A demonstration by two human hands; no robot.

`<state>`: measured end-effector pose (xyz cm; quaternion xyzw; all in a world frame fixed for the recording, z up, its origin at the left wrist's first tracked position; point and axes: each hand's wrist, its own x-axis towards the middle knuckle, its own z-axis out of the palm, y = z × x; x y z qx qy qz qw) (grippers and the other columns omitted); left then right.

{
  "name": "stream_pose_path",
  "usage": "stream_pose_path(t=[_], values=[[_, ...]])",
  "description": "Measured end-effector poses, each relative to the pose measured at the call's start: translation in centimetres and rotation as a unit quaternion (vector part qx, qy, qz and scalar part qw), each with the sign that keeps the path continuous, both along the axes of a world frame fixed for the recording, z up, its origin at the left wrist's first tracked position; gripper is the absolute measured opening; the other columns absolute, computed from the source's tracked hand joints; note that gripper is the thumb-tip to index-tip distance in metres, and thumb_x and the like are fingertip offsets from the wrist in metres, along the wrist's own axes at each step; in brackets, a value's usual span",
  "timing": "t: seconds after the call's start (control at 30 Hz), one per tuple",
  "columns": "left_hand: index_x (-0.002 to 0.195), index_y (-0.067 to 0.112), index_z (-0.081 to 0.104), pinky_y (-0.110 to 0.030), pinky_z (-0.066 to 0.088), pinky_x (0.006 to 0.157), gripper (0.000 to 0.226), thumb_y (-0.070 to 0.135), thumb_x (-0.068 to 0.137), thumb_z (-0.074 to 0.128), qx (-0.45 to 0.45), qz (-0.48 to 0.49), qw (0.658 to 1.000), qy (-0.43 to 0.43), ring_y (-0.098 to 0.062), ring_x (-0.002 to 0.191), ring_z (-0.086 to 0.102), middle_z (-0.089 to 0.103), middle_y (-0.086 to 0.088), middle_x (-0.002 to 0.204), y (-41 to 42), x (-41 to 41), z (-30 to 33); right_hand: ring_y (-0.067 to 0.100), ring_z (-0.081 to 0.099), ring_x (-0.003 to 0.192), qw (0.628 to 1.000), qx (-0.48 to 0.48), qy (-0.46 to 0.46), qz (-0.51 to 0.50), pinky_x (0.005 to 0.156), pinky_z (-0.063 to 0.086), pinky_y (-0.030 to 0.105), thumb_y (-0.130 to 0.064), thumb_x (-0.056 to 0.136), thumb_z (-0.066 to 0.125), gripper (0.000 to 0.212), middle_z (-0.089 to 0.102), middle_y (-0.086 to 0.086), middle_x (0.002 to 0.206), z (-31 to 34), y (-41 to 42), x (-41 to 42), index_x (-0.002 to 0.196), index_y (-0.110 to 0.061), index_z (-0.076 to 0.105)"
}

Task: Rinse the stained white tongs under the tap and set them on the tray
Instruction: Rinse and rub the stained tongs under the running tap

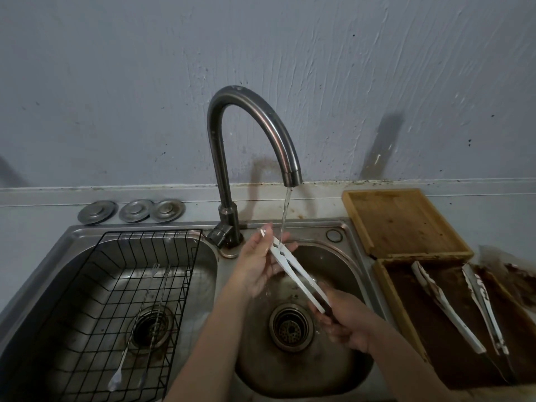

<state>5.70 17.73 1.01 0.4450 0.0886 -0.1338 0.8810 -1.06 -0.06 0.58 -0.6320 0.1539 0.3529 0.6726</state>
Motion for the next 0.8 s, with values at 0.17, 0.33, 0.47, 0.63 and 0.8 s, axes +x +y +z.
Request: stream_pose_path(t=[0.17, 0.33, 0.47, 0.63, 0.8], values=[[0.093, 0.010, 0.059, -0.039, 0.061, 0.056, 0.016, 0.021, 0.096, 0.048, 0.050, 0.136, 0.989, 0.013, -0.031, 0.069, 0.073, 0.069, -0.013, 0.079, -1.0, 0.1, -1.3, 0.008, 0.024, 0.029, 0.997, -0.077, 0.004, 0.017, 0.030, 0.019, 0.017, -0.042, 0.097, 0.029, 0.057, 0.045, 0.000, 0.043, 1.4, -0.1, 1.2, 0.067, -0.009, 0.065], [0.115, 0.001, 0.053, -0.025, 0.051, 0.036, 0.031, 0.024, 0.098, 0.045, -0.065, 0.196, 0.959, 0.196, -0.025, 0.059, 0.064, 0.063, -0.018, 0.086, -1.0, 0.3, -3.2, 0.012, 0.052, 0.036, 0.951, -0.158, -0.230, -0.132, 0.033, 0.039, 0.021, -0.019, 0.093, 0.051, 0.018, 0.062, 0.004, 0.053, 4.9, 0.3, 3.3, 0.091, -0.008, 0.065], [0.128, -0.014, 0.041, -0.033, 0.049, 0.029, 0.043, 0.020, 0.100, 0.037, -0.244, 0.218, 0.902, 0.282, -0.035, 0.061, 0.062, 0.056, -0.027, 0.081, -2.3, -0.4, -3.4, 0.004, 0.060, 0.044, 0.816, -0.248, -0.513, -0.091, 0.039, 0.043, 0.010, -0.022, 0.091, 0.055, 0.013, 0.061, -0.004, 0.060, 7.2, 3.7, 4.5, 0.087, -0.011, 0.060], [0.117, -0.011, 0.052, -0.035, 0.054, 0.035, 0.033, 0.013, 0.100, 0.038, -0.350, 0.229, 0.845, 0.335, -0.035, 0.044, 0.065, 0.062, -0.025, 0.101, -2.9, -0.9, -3.7, 0.013, 0.062, 0.057, 0.700, -0.272, -0.661, -0.003, 0.053, 0.049, 0.021, -0.019, 0.093, 0.052, 0.018, 0.067, 0.005, 0.067, 8.4, 7.0, 5.8, 0.091, -0.007, 0.066], [0.093, -0.013, 0.052, -0.035, 0.052, 0.031, 0.027, 0.010, 0.099, 0.040, -0.365, 0.219, 0.832, 0.356, -0.036, 0.039, 0.064, 0.061, -0.030, 0.080, -2.6, -1.2, -3.3, 0.001, 0.064, 0.065, 0.683, -0.268, -0.679, 0.018, 0.057, 0.051, 0.017, -0.022, 0.096, 0.044, 0.030, 0.071, 0.005, 0.080, 8.4, 6.8, 6.0, 0.093, -0.004, 0.068]])
